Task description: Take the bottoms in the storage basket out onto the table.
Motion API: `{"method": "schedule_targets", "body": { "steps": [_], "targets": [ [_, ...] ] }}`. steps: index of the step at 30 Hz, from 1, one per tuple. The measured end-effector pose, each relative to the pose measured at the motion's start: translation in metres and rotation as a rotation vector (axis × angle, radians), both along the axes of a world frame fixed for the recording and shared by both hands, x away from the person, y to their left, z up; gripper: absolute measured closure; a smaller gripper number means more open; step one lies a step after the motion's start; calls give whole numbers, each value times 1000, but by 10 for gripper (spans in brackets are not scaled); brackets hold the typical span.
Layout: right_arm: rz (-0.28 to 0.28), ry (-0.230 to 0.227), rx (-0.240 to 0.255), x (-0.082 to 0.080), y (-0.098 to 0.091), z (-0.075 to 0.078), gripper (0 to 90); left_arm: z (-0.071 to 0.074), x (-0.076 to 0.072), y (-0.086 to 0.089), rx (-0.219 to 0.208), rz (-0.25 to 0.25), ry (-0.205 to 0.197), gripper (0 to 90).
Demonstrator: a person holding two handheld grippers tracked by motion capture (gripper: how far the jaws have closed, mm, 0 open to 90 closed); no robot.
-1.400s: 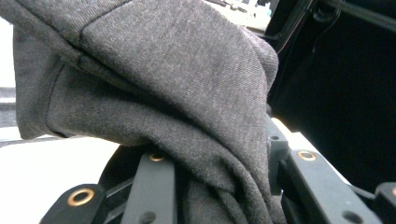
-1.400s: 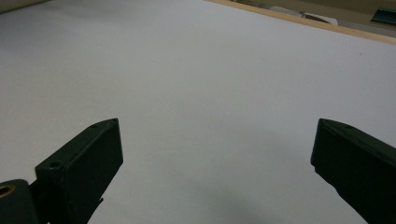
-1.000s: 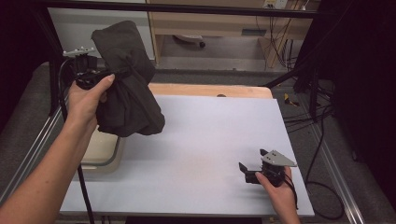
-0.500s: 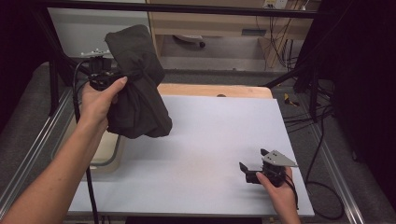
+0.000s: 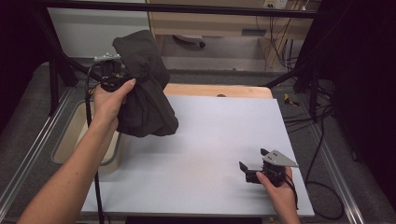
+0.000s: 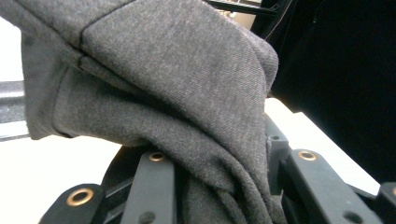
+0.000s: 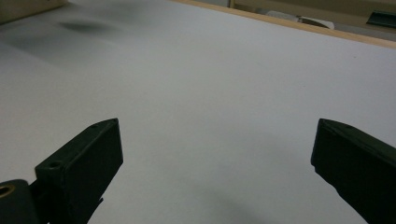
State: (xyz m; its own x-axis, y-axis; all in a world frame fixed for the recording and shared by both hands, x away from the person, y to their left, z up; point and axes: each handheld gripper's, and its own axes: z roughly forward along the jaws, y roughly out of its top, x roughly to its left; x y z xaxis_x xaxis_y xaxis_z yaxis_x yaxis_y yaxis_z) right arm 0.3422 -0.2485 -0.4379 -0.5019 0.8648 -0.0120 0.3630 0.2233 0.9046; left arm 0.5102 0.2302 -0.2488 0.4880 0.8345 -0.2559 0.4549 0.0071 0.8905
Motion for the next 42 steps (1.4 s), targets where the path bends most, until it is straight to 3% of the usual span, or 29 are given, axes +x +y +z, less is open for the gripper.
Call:
{"method": "schedule_targets", "body": {
  "steps": [4, 16, 25, 42],
  "targets": [
    [-2, -1, 2, 0, 0, 0, 29, -5, 2, 1, 23, 5, 16, 652],
    [-2, -1, 1, 0, -1, 0, 28, -10, 3, -9, 41, 0, 6, 652],
    [-4, 0, 6, 0, -2, 0, 28, -12, 1, -25, 90, -47, 0, 651],
    [2, 0, 5, 0, -2, 0, 28, -29, -1, -52, 127, -106, 25, 651]
  ]
}}
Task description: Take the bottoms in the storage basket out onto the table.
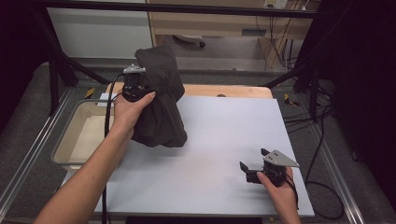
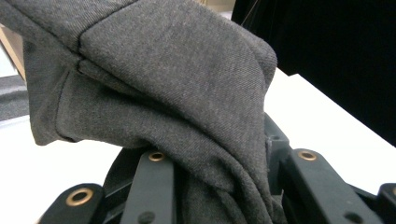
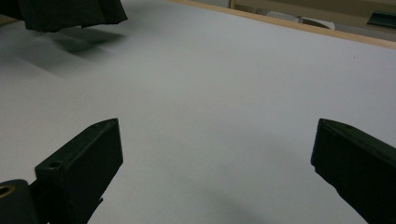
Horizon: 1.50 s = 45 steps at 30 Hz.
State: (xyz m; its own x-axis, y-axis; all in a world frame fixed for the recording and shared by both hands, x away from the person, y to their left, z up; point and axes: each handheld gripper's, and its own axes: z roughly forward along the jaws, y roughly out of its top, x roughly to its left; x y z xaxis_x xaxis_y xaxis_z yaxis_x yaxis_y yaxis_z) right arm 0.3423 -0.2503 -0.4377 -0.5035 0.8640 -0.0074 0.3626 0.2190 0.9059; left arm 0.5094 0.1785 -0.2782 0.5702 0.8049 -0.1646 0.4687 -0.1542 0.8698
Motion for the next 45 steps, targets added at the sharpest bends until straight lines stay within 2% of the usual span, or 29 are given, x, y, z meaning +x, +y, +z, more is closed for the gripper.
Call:
{"method": "schedule_targets", "body": {
  "steps": [12, 23, 40, 45],
  "targets": [
    [8, 2, -6, 0, 1, 0, 28, -15, -1, -10, 32, -24, 15, 649],
    [14, 1, -10, 0, 2, 0, 28, -23, -2, -18, 39, -36, 21, 648],
    [14, 1, -10, 0, 2, 0, 28, -41, -2, -19, 33, -9, 40, 647],
    [13, 2, -10, 0, 3, 0, 28, -47, -4, -24, 58, -22, 49, 646]
  ]
}}
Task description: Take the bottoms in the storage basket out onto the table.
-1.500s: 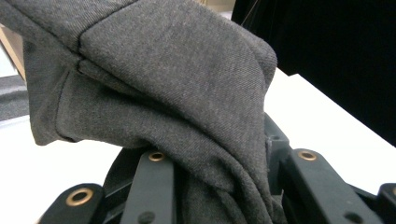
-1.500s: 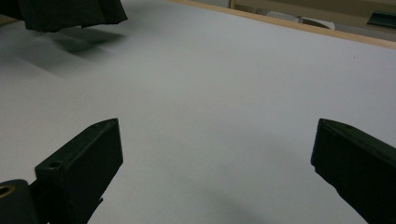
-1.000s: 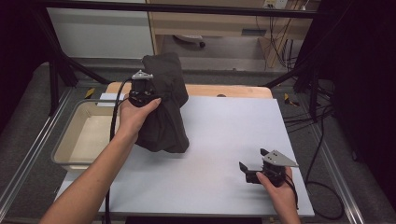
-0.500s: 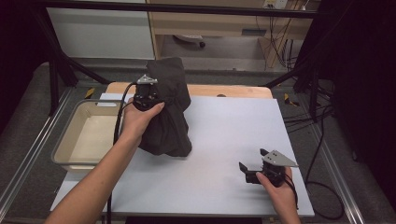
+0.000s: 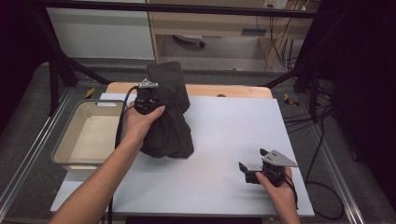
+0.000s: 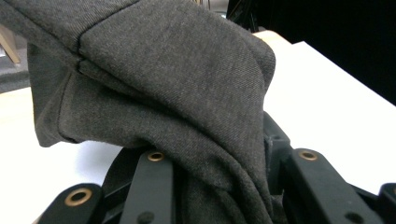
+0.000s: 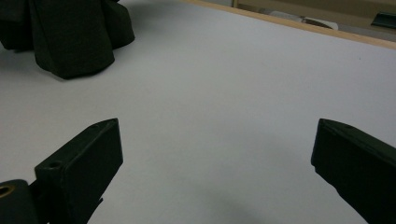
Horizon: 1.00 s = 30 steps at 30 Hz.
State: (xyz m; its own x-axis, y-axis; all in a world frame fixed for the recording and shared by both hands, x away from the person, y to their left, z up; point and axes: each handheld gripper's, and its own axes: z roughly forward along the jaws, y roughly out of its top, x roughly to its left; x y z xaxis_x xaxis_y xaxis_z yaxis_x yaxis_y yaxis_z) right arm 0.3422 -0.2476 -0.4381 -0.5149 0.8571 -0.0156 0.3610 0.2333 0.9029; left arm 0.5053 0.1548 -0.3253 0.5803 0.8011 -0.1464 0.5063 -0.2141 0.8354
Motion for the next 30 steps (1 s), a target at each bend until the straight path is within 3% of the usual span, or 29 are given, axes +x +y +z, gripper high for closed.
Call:
{"method": "schedule_targets", "body": {
  "steps": [9, 22, 30],
  "targets": [
    [3, 1, -4, 0, 0, 0, 28, -9, -3, -7, 5, -16, 11, 644],
    [3, -1, -4, 0, 0, 0, 28, -23, -9, -21, 45, -62, 29, 641],
    [3, 1, -4, 0, 0, 0, 28, -33, -13, -29, 39, -74, 45, 640]
  ]
}}
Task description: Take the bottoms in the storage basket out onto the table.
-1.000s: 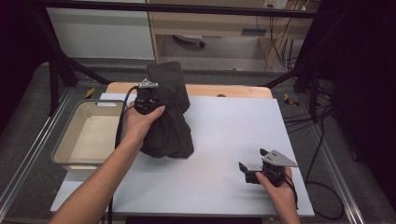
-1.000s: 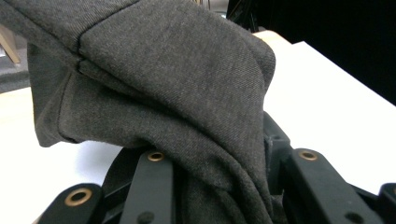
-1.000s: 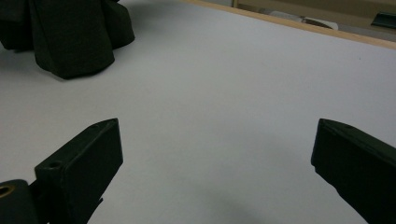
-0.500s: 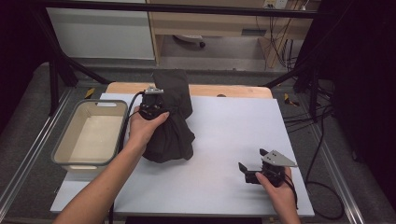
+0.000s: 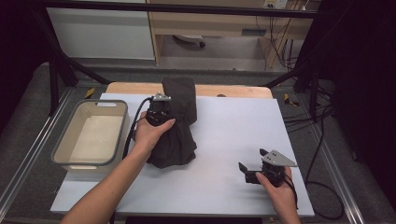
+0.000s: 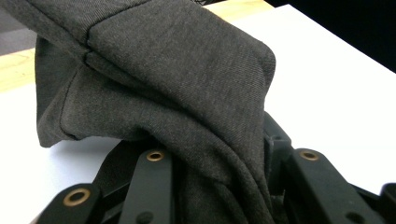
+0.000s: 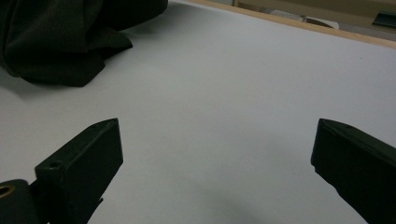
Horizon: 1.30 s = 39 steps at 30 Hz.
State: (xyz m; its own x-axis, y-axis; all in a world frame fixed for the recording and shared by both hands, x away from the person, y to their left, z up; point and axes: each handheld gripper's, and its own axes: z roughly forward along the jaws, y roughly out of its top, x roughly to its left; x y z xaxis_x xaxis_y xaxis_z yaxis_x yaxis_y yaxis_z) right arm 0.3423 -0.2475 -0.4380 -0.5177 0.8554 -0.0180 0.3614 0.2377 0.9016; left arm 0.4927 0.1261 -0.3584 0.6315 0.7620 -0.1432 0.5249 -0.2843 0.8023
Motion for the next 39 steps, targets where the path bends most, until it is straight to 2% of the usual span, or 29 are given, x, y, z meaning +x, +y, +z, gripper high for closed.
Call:
{"method": "schedule_targets", "body": {
  "steps": [19, 22, 28, 39],
  "targets": [
    [5, 1, -5, 1, 1, -1, 27, -15, -9, -12, 15, -34, 29, 634],
    [6, 2, -7, 1, 1, -1, 27, -15, -11, -14, 15, -35, 28, 632],
    [4, 3, -20, 1, 2, -1, 27, -19, -15, -11, -15, -34, 28, 630],
    [8, 3, -30, 2, 1, -1, 27, -21, -23, -17, 4, -49, 21, 623]
  ]
}}
